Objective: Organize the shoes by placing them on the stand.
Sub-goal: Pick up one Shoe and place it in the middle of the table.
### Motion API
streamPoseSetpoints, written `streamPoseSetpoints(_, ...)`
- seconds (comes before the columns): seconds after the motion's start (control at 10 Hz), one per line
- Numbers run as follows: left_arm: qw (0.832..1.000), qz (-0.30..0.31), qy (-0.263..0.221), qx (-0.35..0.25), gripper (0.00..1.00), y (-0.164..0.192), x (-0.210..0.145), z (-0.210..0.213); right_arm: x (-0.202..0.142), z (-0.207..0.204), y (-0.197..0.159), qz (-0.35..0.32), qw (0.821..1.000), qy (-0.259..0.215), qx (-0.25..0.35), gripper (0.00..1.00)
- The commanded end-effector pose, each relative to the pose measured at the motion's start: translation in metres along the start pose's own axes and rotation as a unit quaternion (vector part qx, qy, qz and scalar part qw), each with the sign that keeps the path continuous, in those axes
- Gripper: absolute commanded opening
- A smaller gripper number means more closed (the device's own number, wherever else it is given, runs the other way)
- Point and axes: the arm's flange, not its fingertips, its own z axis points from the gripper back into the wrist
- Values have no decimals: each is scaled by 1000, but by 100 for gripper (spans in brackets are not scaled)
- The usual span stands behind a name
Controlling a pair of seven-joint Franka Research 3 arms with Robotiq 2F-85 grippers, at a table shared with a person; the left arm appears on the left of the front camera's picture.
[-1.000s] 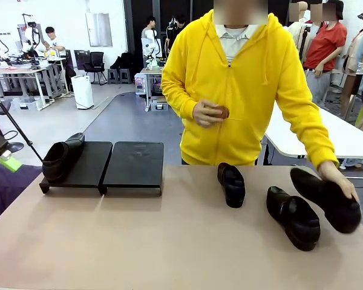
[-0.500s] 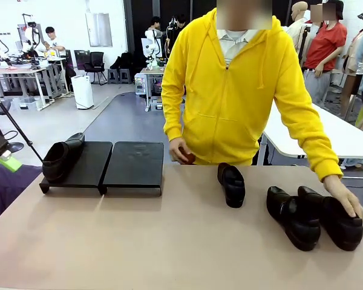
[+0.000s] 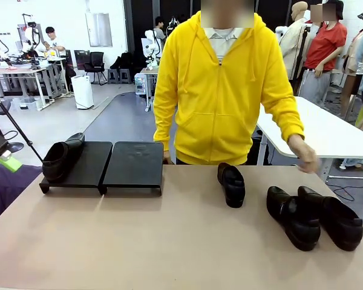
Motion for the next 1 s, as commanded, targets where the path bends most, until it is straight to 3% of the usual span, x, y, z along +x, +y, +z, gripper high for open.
streamPoseSetpoints(0.0,1000,5,-7,-4,100,0,0,-1,47,-54,42,-10,1000,14,3,100)
streamPoseSetpoints(0.3,1000,5,-7,-4,100,0,0,-1,120,-174,145,34,999,15,11,100)
streamPoseSetpoints(0.5,1000,5,-7,-4,100,0,0,-1,153,-252,191,55,998,23,-3,100)
streamPoseSetpoints(0.7,1000,5,-7,-4,100,0,0,-1,181,-332,208,48,998,12,-40,100)
streamPoseSetpoints(0.8,1000,5,-7,-4,100,0,0,-1,184,-342,212,38,996,14,-76,100)
streamPoseSetpoints(0.9,1000,5,-7,-4,100,0,0,-1,189,-340,215,45,997,26,-57,100)
